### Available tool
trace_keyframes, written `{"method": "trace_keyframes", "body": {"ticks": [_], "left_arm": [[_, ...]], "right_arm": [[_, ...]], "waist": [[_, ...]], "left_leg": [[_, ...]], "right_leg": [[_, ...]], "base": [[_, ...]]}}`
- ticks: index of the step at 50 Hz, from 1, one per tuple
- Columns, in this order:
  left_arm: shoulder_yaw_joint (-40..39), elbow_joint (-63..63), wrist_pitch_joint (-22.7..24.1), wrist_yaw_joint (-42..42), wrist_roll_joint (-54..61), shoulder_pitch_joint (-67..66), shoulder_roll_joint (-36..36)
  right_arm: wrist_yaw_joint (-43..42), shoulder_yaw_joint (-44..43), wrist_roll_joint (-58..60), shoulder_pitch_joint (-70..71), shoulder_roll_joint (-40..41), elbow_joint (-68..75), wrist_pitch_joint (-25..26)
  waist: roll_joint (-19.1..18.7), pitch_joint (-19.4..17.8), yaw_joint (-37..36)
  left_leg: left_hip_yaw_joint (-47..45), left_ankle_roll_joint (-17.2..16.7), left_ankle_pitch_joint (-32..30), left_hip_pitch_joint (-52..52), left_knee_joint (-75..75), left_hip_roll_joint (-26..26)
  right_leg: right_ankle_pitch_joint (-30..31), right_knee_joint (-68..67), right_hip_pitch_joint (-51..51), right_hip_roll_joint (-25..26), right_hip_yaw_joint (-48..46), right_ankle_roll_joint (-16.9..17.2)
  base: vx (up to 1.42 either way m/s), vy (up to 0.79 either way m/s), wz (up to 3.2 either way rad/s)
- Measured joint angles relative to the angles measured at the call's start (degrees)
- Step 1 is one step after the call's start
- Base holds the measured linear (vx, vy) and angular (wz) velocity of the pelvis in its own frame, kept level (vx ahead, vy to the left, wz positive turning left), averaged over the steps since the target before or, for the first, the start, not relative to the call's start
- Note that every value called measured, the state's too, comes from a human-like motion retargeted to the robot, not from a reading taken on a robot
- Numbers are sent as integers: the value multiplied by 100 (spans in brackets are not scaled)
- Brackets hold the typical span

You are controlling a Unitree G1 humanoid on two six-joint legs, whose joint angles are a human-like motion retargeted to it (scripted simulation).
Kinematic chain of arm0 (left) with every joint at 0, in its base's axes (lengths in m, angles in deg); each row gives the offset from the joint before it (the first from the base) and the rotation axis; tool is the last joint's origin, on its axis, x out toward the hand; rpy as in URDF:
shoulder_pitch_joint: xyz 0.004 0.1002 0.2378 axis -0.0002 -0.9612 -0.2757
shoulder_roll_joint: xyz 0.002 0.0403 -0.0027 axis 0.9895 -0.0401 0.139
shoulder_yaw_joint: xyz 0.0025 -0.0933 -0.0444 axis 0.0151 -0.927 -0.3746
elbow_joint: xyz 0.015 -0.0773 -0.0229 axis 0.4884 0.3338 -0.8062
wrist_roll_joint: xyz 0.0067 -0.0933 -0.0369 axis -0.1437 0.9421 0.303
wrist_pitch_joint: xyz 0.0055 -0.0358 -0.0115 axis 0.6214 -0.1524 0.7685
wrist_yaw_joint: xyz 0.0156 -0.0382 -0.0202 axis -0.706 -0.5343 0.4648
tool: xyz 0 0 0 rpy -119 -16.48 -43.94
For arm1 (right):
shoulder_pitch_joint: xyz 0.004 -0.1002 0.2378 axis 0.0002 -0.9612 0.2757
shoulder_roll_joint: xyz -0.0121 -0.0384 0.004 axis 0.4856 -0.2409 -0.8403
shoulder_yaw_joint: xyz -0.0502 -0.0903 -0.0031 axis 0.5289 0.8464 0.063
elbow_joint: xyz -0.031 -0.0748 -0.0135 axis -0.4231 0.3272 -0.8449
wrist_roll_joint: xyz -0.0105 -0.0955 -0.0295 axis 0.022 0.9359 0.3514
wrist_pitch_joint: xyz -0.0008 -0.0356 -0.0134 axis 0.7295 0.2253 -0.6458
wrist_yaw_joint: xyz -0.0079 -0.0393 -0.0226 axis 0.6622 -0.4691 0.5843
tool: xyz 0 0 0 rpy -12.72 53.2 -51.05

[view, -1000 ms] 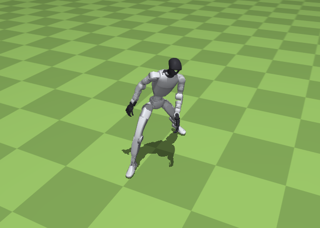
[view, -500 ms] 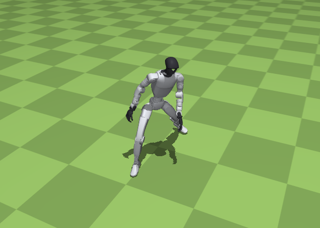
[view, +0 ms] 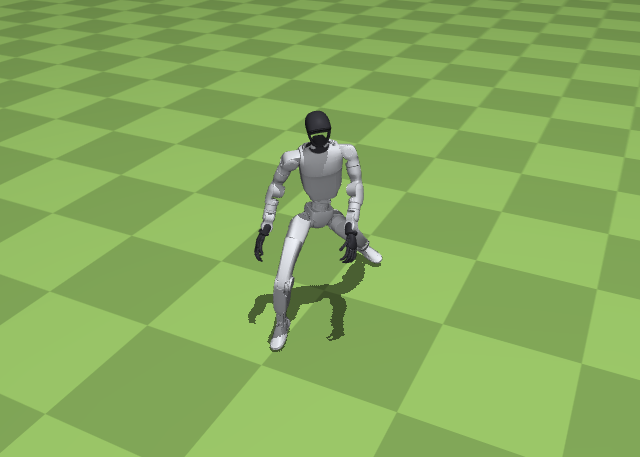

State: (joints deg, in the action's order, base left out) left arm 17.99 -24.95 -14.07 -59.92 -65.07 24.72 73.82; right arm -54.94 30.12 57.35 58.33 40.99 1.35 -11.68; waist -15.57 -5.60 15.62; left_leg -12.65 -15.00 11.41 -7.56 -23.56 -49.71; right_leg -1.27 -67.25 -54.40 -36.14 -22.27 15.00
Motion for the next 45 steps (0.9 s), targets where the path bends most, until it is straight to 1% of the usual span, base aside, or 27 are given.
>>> {"method": "trace_keyframes", "body": {"ticks": [5,8,10,13,17,20,22,25,28,30,31,35,38,42,45], "left_arm": [[-39,-224,205,189,51,183,-96],[-176,-345,268,317,314,120,-113],[-249,-404,276,393,566,8,-89],[-351,-390,227,510,994,-214,-23],[-501,-144,97,542,1339,-467,48],[-618,147,-4,421,1370,-580,76],[-693,344,-56,305,1326,-637,88],[-806,612,-109,168,1239,-721,103],[-909,826,-148,121,1164,-793,113],[-970,930,-180,114,1122,-821,115],[-994,962,-194,115,1106,-824,111],[-1021,995,-229,99,1059,-824,83],[-949,929,-257,79,993,-813,18],[-761,820,-320,67,774,-792,-75],[-546,754,-363,105,446,-751,-132]], "right_arm": [[153,29,19,-11,125,85,66],[225,74,57,-50,248,185,149],[262,117,50,-99,353,253,207],[343,151,38,-214,536,330,282],[492,126,71,-401,746,402,357],[585,109,120,-505,849,459,405],[612,113,154,-549,892,496,429],[624,117,199,-597,936,531,445],[646,110,195,-633,953,524,432],[678,91,177,-651,947,493,413],[698,77,166,-655,935,466,402],[733,20,133,-682,859,336,345],[668,-24,128,-701,738,247,302],[484,-68,209,-657,542,216,276],[308,-88,307,-543,395,240,265]], "waist": [[168,-12,-65],[321,-147,-146],[438,-257,-199],[678,-456,-217],[958,-666,-213],[1085,-773,-213],[1121,-809,-220],[1134,-817,-216],[1073,-711,-178],[972,-599,-137],[891,-535,-113],[521,-298,-47],[291,-176,16],[145,-56,164],[173,-2,358]], "left_leg": [[-135,0,81,-47,482,867],[-249,0,40,-240,798,1321],[-325,1,-14,-405,980,1573],[-395,4,-93,-734,1293,1963],[-411,4,-119,-1057,1556,2390],[-382,2,-81,-1116,1486,2536],[-386,3,-53,-1115,1371,2529],[-440,4,-41,-1163,1269,2413],[-506,47,-55,-1172,1242,2207],[-532,84,-65,-1108,1211,1990],[-535,84,-67,-1044,1176,1837],[-526,42,-92,-759,971,1127],[-442,58,-157,-567,792,639],[-231,141,-202,-360,580,173],[46,177,-155,-181,357,-39]], "right_leg": [[1057,1761,398,6,66,0],[1660,3015,967,74,-56,0],[1958,3842,1431,124,-191,0],[2151,4925,2171,98,-445,0],[2078,5822,2898,-47,-833,0],[2050,6121,3187,-130,-1075,0],[2150,6161,3238,-132,-1132,0],[2444,6026,3163,-82,-1073,0],[2663,5548,2847,-48,-908,0],[2552,4928,2478,-52,-789,0],[2370,4479,2228,-67,-734,0],[1490,2667,1277,-117,-627,0],[804,1482,783,-227,-637,0],[-2,222,412,-421,-665,0],[-505,-528,315,-608,-651,0]], "base": [[-32,41,-3],[-29,37,-8],[-23,32,-8],[-18,27,1],[-13,21,5],[-8,10,-2],[0,0,0],[4,-11,-17],[11,-18,-11],[16,-23,-3],[19,-27,1],[23,-34,2],[28,-41,13],[27,-43,27],[23,-38,41]]}}
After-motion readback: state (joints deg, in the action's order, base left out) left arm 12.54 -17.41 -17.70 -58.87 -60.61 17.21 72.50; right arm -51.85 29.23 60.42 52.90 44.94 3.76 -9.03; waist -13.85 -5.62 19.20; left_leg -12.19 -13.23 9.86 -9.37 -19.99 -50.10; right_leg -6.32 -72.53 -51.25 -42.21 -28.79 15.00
